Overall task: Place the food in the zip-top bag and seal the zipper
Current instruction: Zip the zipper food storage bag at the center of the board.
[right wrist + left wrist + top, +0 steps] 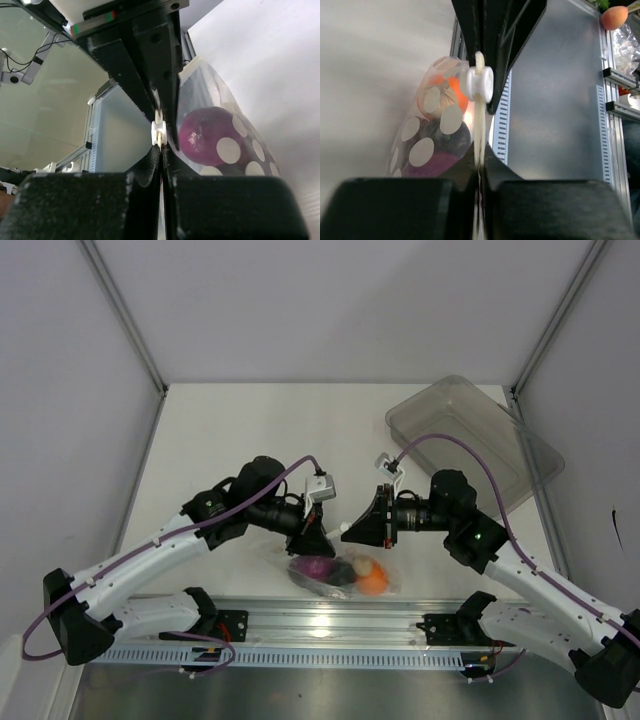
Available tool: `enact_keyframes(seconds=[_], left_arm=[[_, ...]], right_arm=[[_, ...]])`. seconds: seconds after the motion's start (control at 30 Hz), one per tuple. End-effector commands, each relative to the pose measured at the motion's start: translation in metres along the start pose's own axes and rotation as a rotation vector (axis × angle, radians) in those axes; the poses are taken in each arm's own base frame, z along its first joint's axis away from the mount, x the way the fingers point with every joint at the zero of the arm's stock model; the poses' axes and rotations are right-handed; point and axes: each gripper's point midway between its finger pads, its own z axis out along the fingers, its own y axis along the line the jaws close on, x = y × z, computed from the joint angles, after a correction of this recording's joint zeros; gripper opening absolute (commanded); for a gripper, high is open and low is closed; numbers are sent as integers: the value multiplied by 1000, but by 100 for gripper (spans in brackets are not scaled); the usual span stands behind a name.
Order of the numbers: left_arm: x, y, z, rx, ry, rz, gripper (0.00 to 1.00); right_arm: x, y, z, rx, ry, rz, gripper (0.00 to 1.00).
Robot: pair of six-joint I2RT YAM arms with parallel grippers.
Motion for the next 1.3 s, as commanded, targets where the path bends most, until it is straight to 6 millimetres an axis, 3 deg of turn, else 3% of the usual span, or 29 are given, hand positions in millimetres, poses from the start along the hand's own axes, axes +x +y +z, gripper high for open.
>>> enact_keyframes(seconds=[0.0,0.07,0.13,0.23,0.33,0.4,0.53,0.8,1.27], left_arm=[[-26,-11,-9,34,-76,36,16],[-29,-12,-12,36,-92,32,24],[-34,-16,-15,48,-117,50,39],[-42,-22,-19,58,-159,71,48],[-48,-24,-22,61,-186,75,48],[-61,-29,-27,70,-219,88,40],[-64,-37,-26,147,-222,73,32],[-75,-36,-20,203,-225,43,47],[-86,-18,-14,136,-241,-10,44]], right_arm=[[-7,4,4,8,-40,-57,0],[-7,-2,4,54,-54,-51,0],[-5,-5,2,74,-60,-43,0],[-6,-8,2,96,-74,-34,0],[-4,-9,1,99,-75,-30,0],[-3,-8,-1,97,-79,-36,0],[0,-3,-1,76,-68,-56,0],[5,0,-1,61,-55,-70,0],[2,2,-2,62,-65,-76,0]])
